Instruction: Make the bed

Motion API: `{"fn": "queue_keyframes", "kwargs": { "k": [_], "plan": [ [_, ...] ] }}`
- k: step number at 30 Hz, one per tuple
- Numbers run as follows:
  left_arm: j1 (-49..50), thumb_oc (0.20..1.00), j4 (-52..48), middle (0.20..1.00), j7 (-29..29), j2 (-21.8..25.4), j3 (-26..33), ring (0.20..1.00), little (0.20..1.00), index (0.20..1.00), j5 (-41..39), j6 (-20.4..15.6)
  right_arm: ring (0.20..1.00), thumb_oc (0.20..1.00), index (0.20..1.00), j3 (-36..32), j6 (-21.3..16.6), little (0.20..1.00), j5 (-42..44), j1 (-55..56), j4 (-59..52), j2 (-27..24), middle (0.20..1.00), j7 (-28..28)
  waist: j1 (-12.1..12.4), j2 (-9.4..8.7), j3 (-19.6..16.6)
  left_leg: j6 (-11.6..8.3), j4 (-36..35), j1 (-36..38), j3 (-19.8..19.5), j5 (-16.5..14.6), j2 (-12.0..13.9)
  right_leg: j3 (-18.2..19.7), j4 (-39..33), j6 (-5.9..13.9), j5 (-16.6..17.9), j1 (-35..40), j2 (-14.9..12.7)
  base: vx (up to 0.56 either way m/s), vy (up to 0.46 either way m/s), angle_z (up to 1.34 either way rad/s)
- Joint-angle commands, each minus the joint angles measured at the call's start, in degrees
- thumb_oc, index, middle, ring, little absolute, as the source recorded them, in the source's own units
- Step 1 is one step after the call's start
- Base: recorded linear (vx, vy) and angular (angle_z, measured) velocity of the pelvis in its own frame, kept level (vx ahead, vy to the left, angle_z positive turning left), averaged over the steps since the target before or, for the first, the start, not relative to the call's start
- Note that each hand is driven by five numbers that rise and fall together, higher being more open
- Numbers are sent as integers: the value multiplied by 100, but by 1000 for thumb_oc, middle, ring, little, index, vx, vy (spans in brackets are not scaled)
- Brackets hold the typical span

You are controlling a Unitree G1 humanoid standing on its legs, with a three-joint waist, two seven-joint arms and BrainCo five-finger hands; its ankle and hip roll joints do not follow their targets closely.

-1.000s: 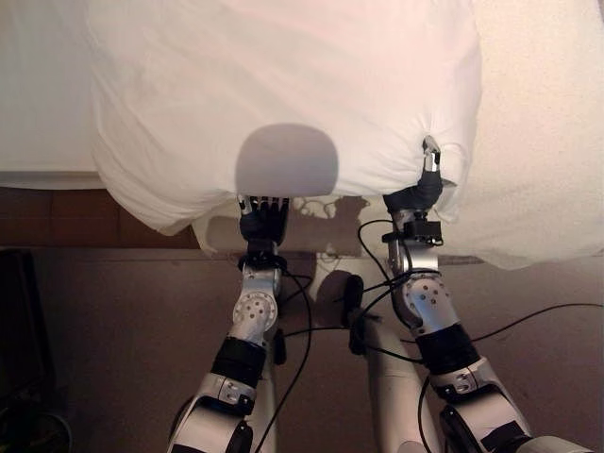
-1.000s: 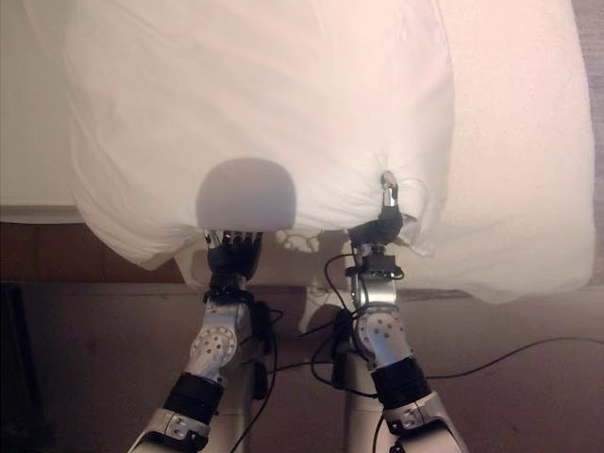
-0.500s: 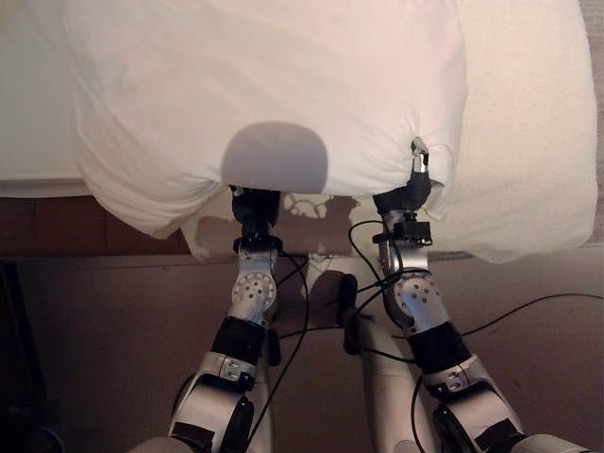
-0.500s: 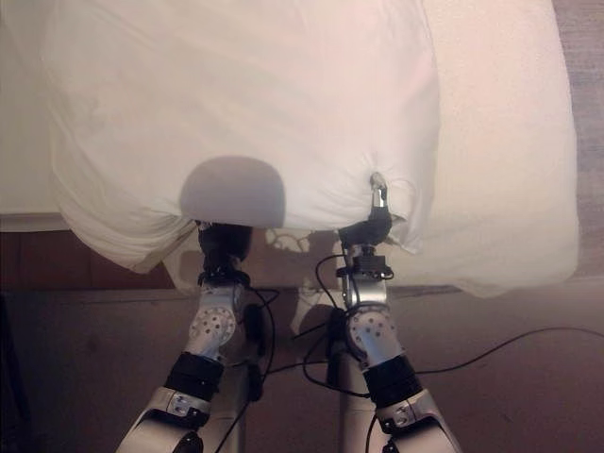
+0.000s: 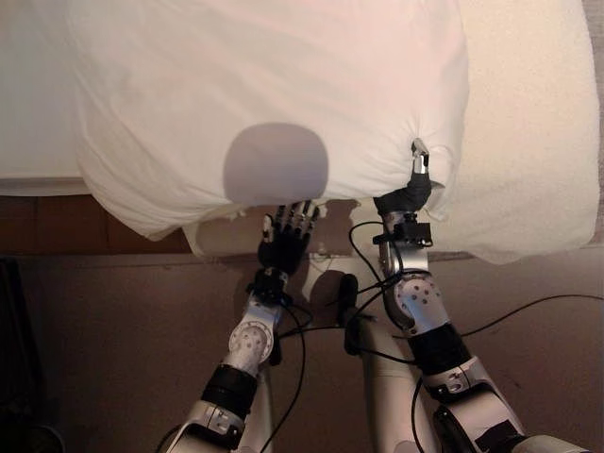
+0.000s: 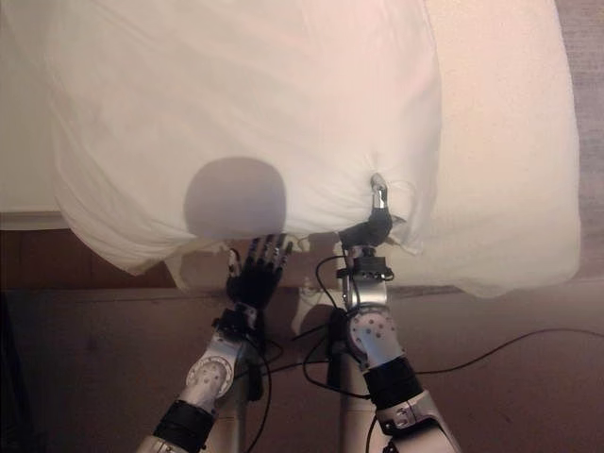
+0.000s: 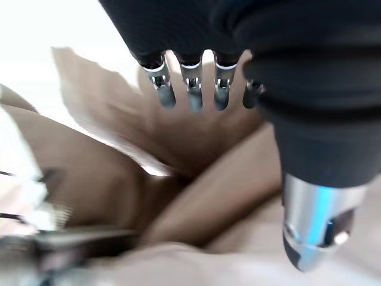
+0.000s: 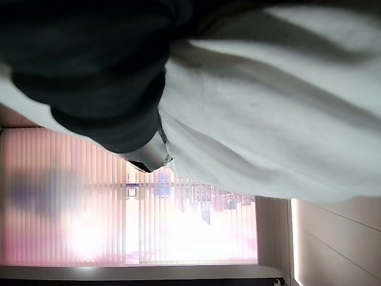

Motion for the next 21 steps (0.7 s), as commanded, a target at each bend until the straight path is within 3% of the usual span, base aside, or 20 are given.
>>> {"fn": "queue_keyframes", "kwargs": {
  "k": [1,13,19,21],
  "plan": [
    [58,1000,-1,1000,-297,4,-247,1000,1000,1000,511,174,200,200,200,-172,-172,200,-183,221,-1082,73,200,568,-77,215,-471,124,384,-326,-43,-354,-135,23,-553,637,532,-26,-1,0,0,0],
    [5,1000,-162,1000,-468,103,-584,1000,1000,1000,903,24,200,200,200,-64,-258,200,-116,156,-1059,110,200,489,-81,232,-467,133,372,-311,-45,-336,-139,28,-545,635,541,-25,-12,0,0,0],
    [-260,1000,-412,1000,-119,52,-644,1000,1000,1000,813,-242,200,200,200,15,-293,200,-124,149,-1101,117,200,407,-112,213,-473,128,389,-312,-40,-334,-128,27,-532,628,550,-31,-8,0,0,0],
    [-536,1000,-291,1000,265,-26,-567,1000,1000,1000,770,-475,200,200,200,106,-301,200,-121,134,-1077,153,200,363,-140,202,-492,130,407,-305,-22,-347,-112,45,-515,627,556,-42,-9,0,0,0]
  ]
}}
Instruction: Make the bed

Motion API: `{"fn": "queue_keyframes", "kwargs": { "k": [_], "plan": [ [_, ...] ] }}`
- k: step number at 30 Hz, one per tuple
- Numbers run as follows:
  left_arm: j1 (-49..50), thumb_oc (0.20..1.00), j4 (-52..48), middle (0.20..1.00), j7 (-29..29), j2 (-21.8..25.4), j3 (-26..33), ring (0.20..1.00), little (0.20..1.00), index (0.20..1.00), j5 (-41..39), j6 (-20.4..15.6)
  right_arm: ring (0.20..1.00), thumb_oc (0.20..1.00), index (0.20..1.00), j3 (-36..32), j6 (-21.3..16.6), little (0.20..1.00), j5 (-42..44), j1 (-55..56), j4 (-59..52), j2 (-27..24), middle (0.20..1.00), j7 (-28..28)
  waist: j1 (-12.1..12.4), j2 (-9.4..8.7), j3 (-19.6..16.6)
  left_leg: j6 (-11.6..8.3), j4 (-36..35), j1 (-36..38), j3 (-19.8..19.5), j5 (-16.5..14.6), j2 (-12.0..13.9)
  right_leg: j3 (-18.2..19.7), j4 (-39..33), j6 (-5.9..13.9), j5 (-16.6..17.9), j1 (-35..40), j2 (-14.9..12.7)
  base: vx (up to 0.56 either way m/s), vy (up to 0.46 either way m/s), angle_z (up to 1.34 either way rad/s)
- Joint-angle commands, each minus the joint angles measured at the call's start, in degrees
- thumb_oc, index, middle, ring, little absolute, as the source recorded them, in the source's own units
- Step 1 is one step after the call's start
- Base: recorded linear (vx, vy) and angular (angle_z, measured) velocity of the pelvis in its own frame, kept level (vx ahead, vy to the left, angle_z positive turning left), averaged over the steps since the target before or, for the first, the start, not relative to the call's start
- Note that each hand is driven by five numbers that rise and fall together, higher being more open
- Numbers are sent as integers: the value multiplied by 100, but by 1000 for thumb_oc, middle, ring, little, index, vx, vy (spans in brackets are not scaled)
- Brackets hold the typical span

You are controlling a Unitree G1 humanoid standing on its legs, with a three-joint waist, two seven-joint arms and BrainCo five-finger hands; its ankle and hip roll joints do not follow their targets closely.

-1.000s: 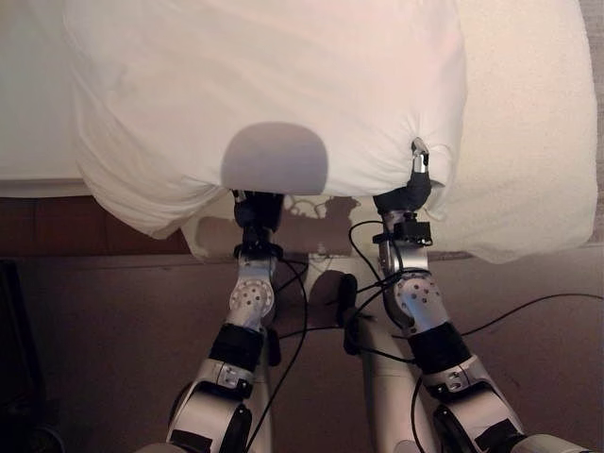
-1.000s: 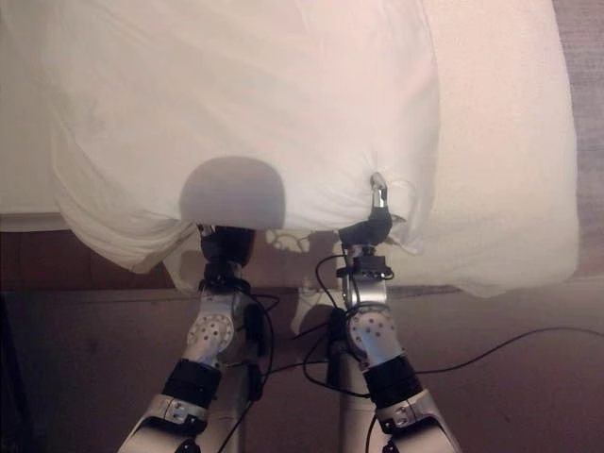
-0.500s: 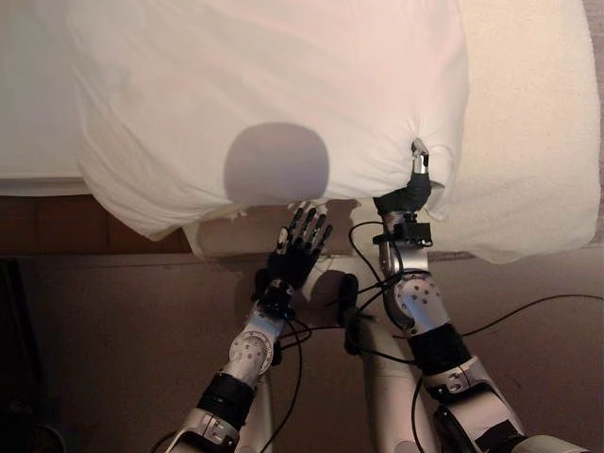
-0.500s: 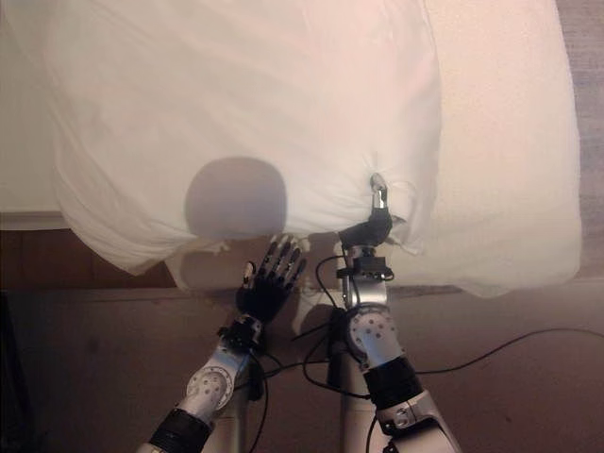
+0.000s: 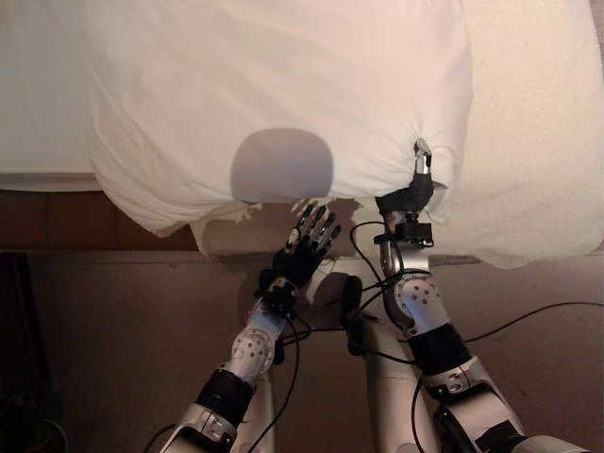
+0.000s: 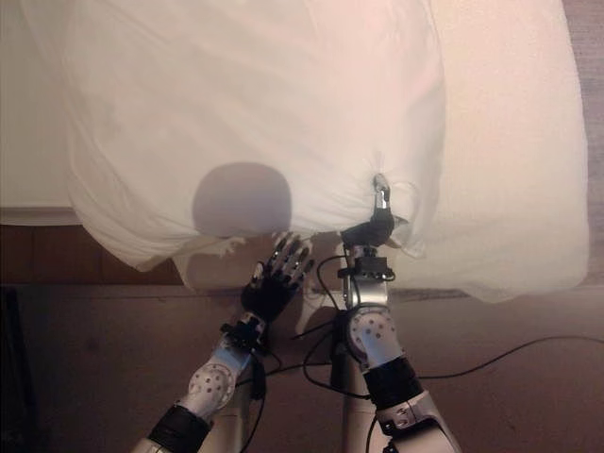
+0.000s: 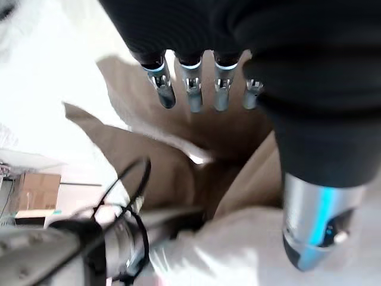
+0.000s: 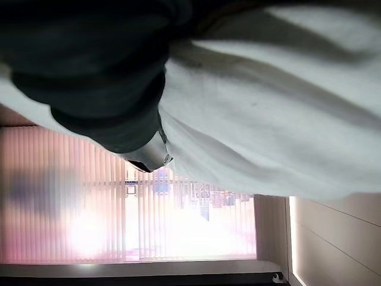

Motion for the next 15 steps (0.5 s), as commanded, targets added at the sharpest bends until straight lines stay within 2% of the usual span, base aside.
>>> {"fn": "queue_keyframes", "kwargs": {
  "k": [1,6,15],
  "plan": [
    [-227,1000,-81,1000,497,-279,-29,1000,1000,1000,130,-464,200,200,200,65,-185,200,-114,128,-1045,153,200,368,-275,163,-510,125,351,-318,-11,-349,-81,30,-601,624,561,-22,54,0,0,0],
    [-677,1000,43,1000,928,-301,191,1000,1000,1000,152,-767,200,200,200,139,-157,200,-88,138,-985,159,200,308,-325,156,-538,113,361,-314,14,-356,-67,51,-601,626,561,-18,66,0,0,0],
    [-865,1000,-689,1000,654,-149,564,1000,1000,1000,96,-915,200,200,200,116,-177,200,-80,223,-983,139,200,262,-352,163,-561,104,405,-352,44,-376,-51,71,-568,612,541,-60,81,0,0,0]
  ]
}}
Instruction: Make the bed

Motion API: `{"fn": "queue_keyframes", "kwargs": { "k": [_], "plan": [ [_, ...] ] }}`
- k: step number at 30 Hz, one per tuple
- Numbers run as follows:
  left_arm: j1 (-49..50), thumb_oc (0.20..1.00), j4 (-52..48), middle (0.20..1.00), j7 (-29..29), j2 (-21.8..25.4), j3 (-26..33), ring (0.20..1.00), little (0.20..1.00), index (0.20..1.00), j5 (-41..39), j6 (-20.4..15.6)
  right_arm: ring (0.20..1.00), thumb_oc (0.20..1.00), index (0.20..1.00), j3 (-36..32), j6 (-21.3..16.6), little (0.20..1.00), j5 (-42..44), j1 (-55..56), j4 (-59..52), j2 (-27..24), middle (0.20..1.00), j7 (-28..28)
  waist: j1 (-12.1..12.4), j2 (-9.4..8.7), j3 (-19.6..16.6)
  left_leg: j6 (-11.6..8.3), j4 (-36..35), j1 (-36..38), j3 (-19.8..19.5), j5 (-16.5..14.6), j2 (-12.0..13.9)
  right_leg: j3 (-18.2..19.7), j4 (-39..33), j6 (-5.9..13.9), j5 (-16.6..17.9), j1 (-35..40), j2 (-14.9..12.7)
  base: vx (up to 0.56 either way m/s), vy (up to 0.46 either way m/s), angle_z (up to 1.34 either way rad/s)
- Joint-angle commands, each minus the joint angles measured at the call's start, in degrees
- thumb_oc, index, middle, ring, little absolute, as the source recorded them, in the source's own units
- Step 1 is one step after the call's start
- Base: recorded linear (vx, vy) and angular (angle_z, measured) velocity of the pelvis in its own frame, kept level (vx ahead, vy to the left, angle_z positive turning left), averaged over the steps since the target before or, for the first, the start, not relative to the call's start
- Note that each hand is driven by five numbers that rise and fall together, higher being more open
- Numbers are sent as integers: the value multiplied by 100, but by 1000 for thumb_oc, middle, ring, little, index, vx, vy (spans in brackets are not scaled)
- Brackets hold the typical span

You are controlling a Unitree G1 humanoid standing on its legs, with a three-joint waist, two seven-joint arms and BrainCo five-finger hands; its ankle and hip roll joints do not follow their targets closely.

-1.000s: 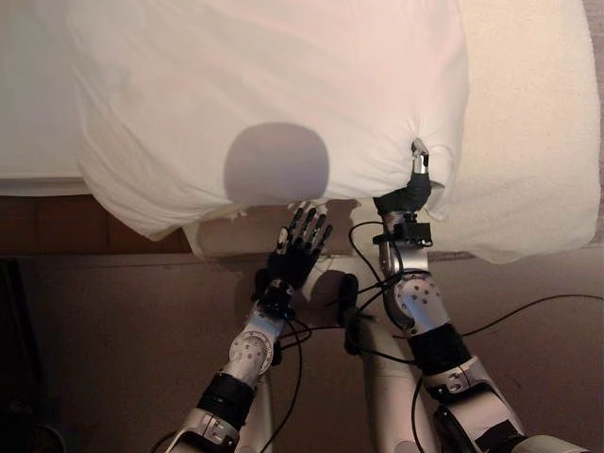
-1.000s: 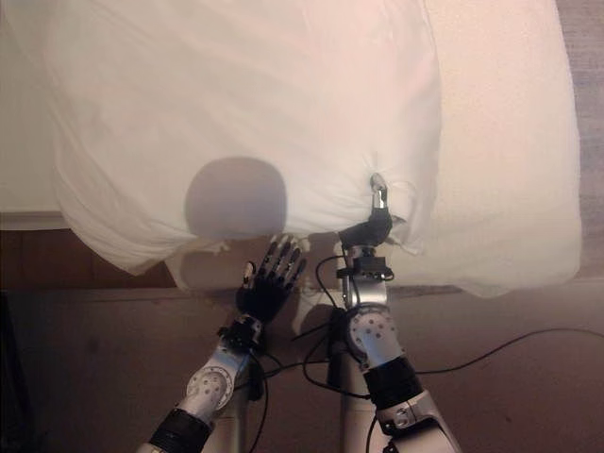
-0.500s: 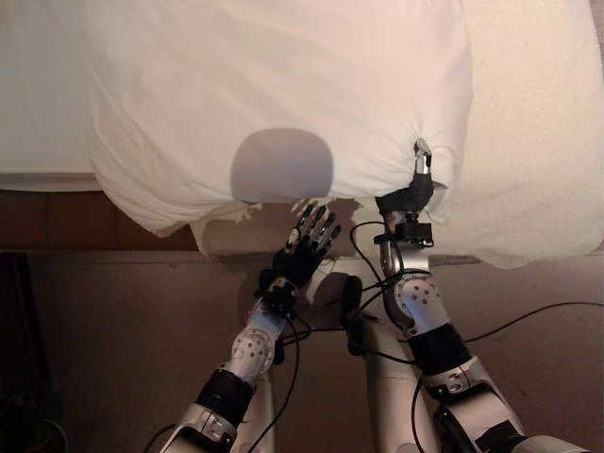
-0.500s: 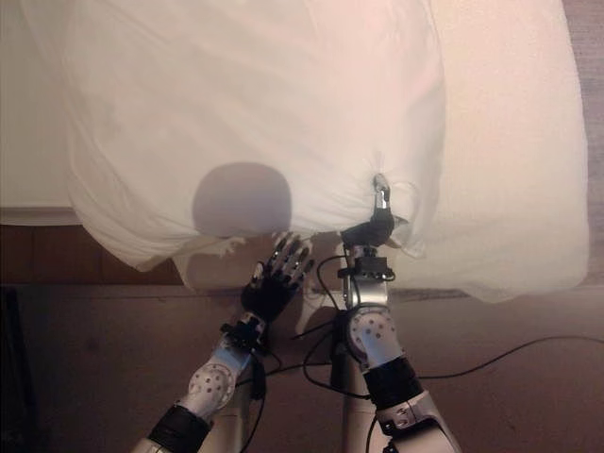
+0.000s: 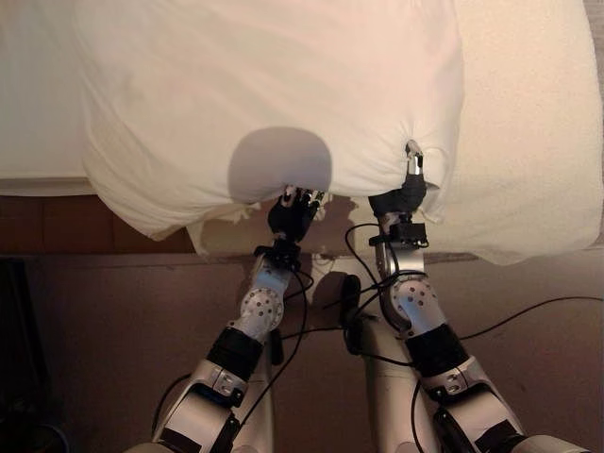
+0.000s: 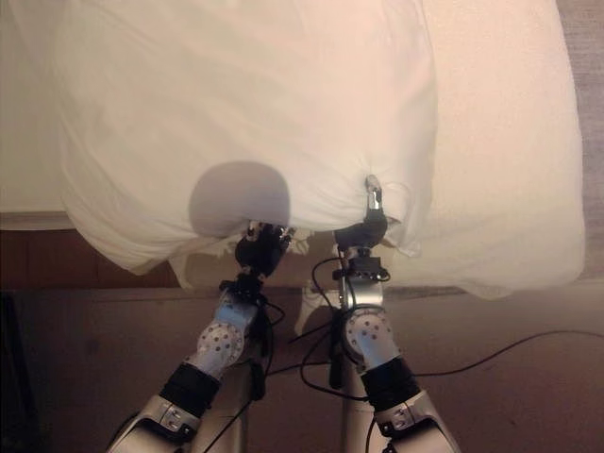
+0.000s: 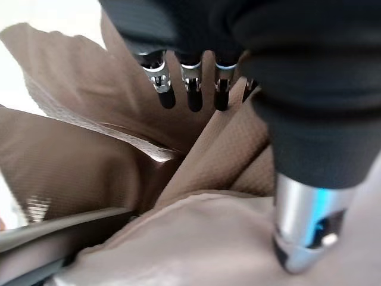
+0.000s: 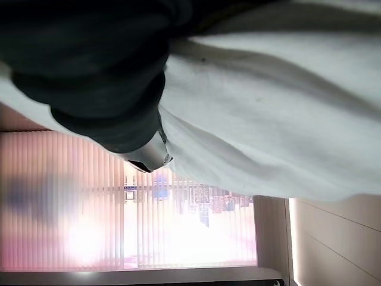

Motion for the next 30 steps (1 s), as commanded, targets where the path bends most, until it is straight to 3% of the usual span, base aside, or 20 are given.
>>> {"fn": "queue_keyframes", "kwargs": {
  "k": [1,13,22,30],
  "plan": [
    [27,1000,-635,1000,-401,-107,256,1000,1000,1000,64,-280,200,200,200,-69,-150,200,-84,247,-996,136,200,409,-309,169,-565,100,391,-357,38,-375,-63,67,-586,616,536,-66,72,0,0,0],
    [346,1000,-1600,1000,-760,12,903,1000,1000,1000,-166,-521,200,200,200,-249,-173,200,-186,357,-1178,42,200,422,-216,193,-543,110,419,-396,-5,-390,-81,64,-544,615,511,-96,75,0,0,0],
    [506,1000,-1712,1000,-1878,198,1273,1000,1000,1000,-128,198,200,200,200,-390,-9,200,-294,421,-1195,10,200,630,-154,220,-541,115,439,-411,-9,-407,-91,56,-510,613,483,-124,80,0,0,0],
    [518,1000,-1767,1000,-2021,182,1297,1000,1000,1000,-52,103,200,200,200,-417,-11,200,-320,448,-1165,10,200,660,-142,211,-536,122,444,-403,-17,-409,-93,66,-494,612,475,-129,96,0,0,0]
  ]
}}
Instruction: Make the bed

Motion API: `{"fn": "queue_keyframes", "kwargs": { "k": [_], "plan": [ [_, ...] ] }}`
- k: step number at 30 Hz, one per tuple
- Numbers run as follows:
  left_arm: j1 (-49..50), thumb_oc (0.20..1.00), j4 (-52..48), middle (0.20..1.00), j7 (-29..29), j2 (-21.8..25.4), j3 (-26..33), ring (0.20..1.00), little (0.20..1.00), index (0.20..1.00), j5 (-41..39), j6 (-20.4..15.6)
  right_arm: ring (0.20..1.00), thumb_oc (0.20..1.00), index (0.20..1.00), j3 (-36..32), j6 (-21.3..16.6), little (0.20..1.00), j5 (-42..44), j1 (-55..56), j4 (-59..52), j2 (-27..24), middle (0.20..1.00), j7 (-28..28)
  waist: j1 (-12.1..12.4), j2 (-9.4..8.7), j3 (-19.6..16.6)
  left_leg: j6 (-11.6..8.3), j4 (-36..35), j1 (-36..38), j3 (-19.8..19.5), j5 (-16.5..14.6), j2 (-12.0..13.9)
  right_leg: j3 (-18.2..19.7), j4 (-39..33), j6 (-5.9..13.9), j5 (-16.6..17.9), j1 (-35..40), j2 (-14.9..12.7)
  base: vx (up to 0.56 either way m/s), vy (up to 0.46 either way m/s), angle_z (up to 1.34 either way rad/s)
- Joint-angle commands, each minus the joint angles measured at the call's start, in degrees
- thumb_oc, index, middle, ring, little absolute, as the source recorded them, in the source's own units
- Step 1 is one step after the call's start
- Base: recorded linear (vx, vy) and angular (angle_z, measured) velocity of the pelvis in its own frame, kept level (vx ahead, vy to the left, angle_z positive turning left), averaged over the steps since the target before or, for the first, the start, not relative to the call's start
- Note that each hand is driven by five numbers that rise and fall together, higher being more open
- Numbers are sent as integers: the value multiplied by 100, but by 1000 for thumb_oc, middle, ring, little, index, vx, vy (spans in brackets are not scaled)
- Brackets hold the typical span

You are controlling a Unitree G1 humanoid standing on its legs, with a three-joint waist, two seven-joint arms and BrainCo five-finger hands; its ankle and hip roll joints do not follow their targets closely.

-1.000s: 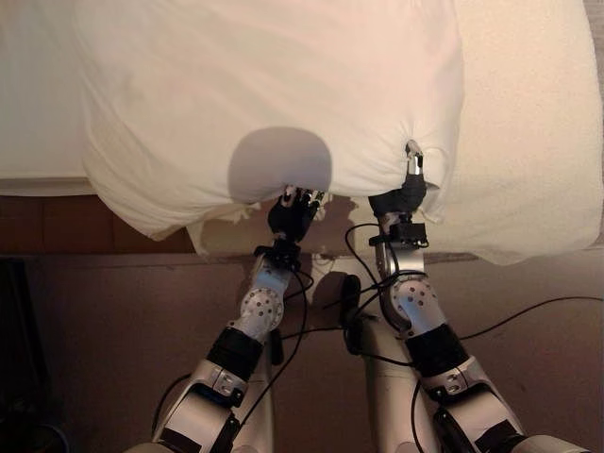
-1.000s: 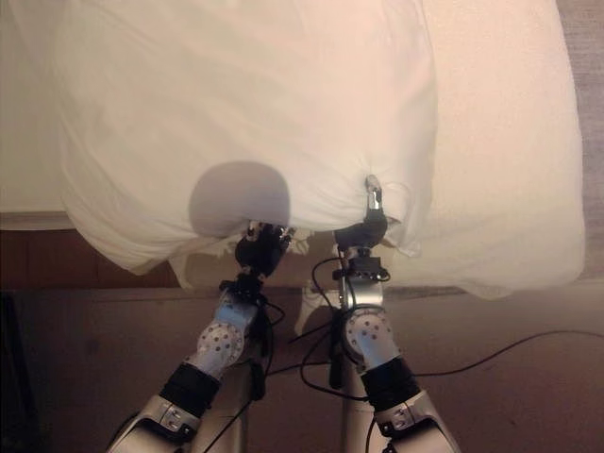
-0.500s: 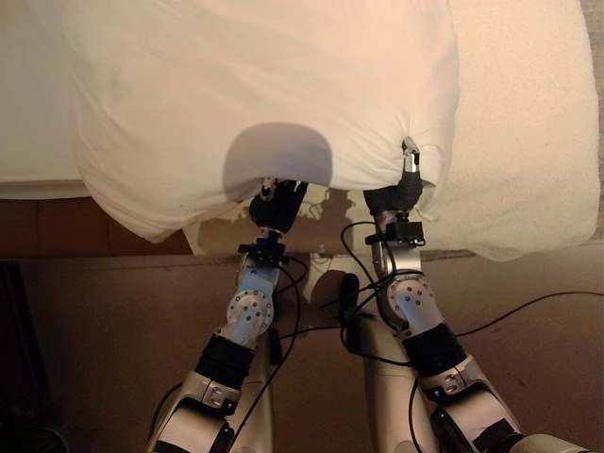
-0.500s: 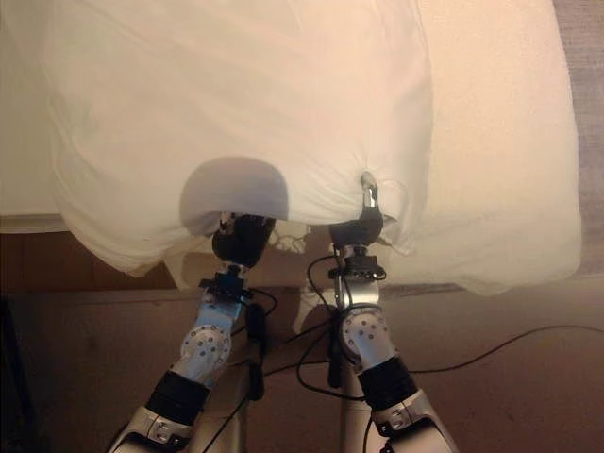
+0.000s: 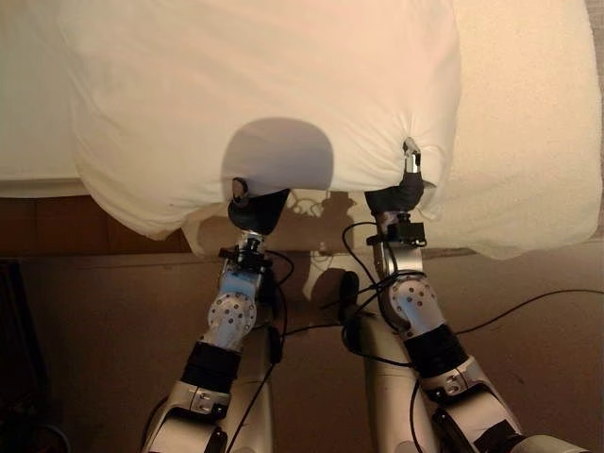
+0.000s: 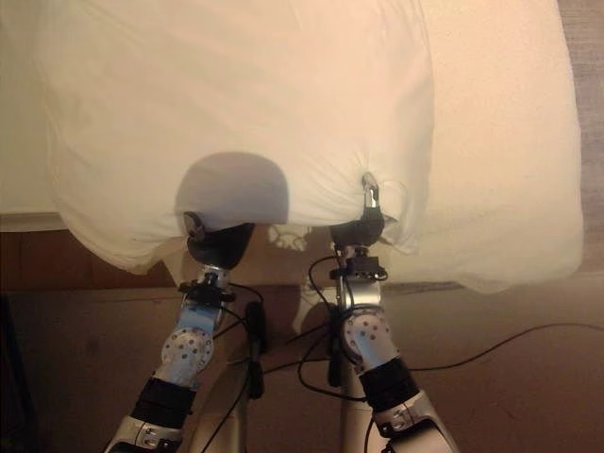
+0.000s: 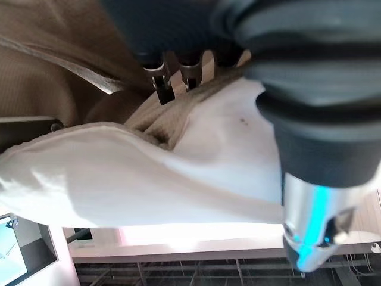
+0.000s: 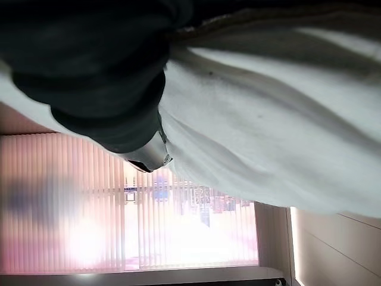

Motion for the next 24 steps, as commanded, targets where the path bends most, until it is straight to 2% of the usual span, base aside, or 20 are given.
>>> {"fn": "queue_keyframes", "kwargs": {
  "k": [1,10,11,12,13,14,15,16,17,18,19,22,23,24],
  "plan": [
    [-41,1000,-681,1000,-391,-14,281,1000,1000,1000,10,-203,200,200,200,-418,-94,200,-309,446,-1044,8,200,645,-60,207,-539,124,434,-303,-21,-381,-110,53,-489,611,477,-29,70,0,0,0],
    [-20,1000,-705,1000,-327,21,314,1000,1000,1000,77,-327,200,200,200,-429,-141,200,-307,433,-1026,31,200,620,-49,218,-556,127,432,-282,-32,-385,-122,52,-478,604,463,-9,71,0,0,0],
    [11,1000,-755,1000,-67,-14,346,1000,1000,1000,0,-559,200,200,200,-412,-181,200,-306,442,-1030,27,200,577,-38,228,-555,132,432,-283,-39,-384,-121,50,-475,604,461,-8,67,0,0,0],
    [14,1000,-762,1000,-60,-16,344,1000,1000,1000,3,-560,200,200,200,-411,-182,200,-308,444,-1032,27,200,575,-39,229,-556,132,432,-283,-40,-383,-121,49,-475,604,460,-7,67,0,0,0],
    [12,1000,-766,1000,366,-62,354,1000,1000,1000,-72,-858,200,200,200,-371,-202,200,-330,437,-1059,11,200,515,-37,235,-548,132,415,-281,-44,-373,-126,50,-485,600,464,-4,64,0,0,0],
    [-73,1000,-873,1000,1122,-88,319,1000,1000,1000,-28,-1243,200,200,200,-310,-248,200,-365,414,-1145,-15,200,379,-48,238,-530,136,411,-274,-56,-365,-129,33,-479,600,469,7,47,0,0,0],
    [-72,1000,-875,1000,1124,-88,319,1000,1000,1000,-26,-1243,200,200,200,-310,-248,200,-366,414,-1146,-15,200,378,-48,239,-529,136,411,-273,-56,-365,-129,32,-479,600,469,7,47,0,0,0],
    [-122,1000,-851,1000,1524,-95,330,1000,1000,1000,27,-1423,200,200,200,-294,-253,200,-357,402,-1169,-17,200,293,-48,246,-523,137,410,-265,-49,-367,-125,29,-472,601,464,9,41,0,0,0],
    [-237,1000,-695,1000,2241,-83,378,1000,1000,1000,256,-1715,200,200,200,-279,-281,200,-312,377,-1145,-4,200,192,-53,253,-516,136,436,-268,-41,-376,-115,30,-447,602,462,3,28,0,0,0],
    [-294,1000,-614,1000,2546,-94,414,1000,1000,1000,284,-1860,200,200,200,-257,-282,200,-286,361,-1133,4,200,147,-52,253,-510,131,446,-269,-34,-380,-107,27,-442,605,461,5,19,0,0,0],
    [-300,1000,-619,1000,2561,-96,414,1000,1000,1000,295,-1861,200,200,200,-256,-282,200,-287,357,-1133,4,200,145,-53,254,-505,130,448,-269,-34,-381,-107,27,-441,605,460,5,19,0,0,0],
    [-564,1000,-300,1000,3529,-135,628,1000,1000,1000,527,-2241,200,200,200,-210,-294,200,-165,373,-1127,23,200,29,-79,257,-497,121,471,-271,-13,-396,-93,25,-404,609,447,1,6,0,0,0],
    [-572,1000,-301,1000,3543,-136,631,1000,1000,1000,539,-2241,200,200,200,-207,-294,200,-164,370,-1128,22,200,29,-82,258,-493,121,474,-272,-14,-397,-93,25,-402,609,445,0,5,0,0,0],
    [-665,1000,-161,1000,3824,-137,737,1000,1000,1000,628,-2351,200,200,200,-197,-293,200,-147,388,-1131,13,200,-10,-92,254,-493,116,498,-273,-2,-407,-83,26,-395,608,438,7,6,0,0,0]
  ]
}}
